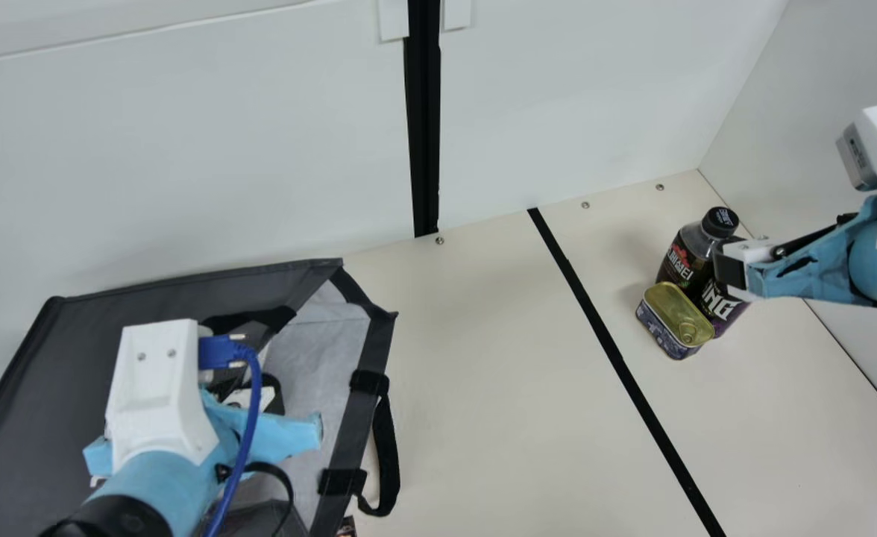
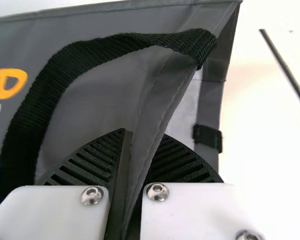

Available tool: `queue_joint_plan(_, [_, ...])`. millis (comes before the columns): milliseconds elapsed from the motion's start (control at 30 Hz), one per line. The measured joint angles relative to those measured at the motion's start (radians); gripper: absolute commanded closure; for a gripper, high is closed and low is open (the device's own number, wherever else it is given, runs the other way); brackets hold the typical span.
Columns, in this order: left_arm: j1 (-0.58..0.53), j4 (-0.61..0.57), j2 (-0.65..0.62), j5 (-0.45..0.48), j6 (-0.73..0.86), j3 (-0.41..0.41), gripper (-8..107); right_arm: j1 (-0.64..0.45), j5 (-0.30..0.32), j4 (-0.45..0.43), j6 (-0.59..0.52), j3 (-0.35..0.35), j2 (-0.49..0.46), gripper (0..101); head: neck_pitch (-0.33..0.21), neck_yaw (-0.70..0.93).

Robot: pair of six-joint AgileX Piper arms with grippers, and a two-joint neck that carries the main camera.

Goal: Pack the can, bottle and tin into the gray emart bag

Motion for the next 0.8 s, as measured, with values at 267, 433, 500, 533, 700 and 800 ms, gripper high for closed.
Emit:
queue_joint_plan(267, [0.063, -0.178, -0.004, -0.111, 0.099, 0.035, 89, 0.0, 0.0, 0.0, 0.0, 0.0, 0.0, 10, 0.0, -0.002])
queue_joint_plan(433, [0.099, -0.304, -0.004, -0.166, 0.185, 0.053, 89, 0.0, 0.0, 0.0, 0.0, 0.0, 0.0, 10, 0.0, -0.002])
queue_joint_plan(500, [0.11, -0.352, -0.004, -0.179, 0.217, 0.057, 89, 0.0, 0.0, 0.0, 0.0, 0.0, 0.0, 10, 0.0, -0.002])
queue_joint_plan(533, [0.116, -0.379, -0.004, -0.186, 0.235, 0.06, 89, 0.0, 0.0, 0.0, 0.0, 0.0, 0.0, 10, 0.0, -0.002])
queue_joint_plan(700, [0.145, -0.506, 0.0, -0.208, 0.318, 0.07, 89, 0.0, 0.0, 0.0, 0.0, 0.0, 0.0, 10, 0.0, -0.002])
queue_joint_plan(800, [0.164, -0.575, 0.002, -0.214, 0.37, 0.072, 89, 0.0, 0.0, 0.0, 0.0, 0.0, 0.0, 10, 0.0, -0.002])
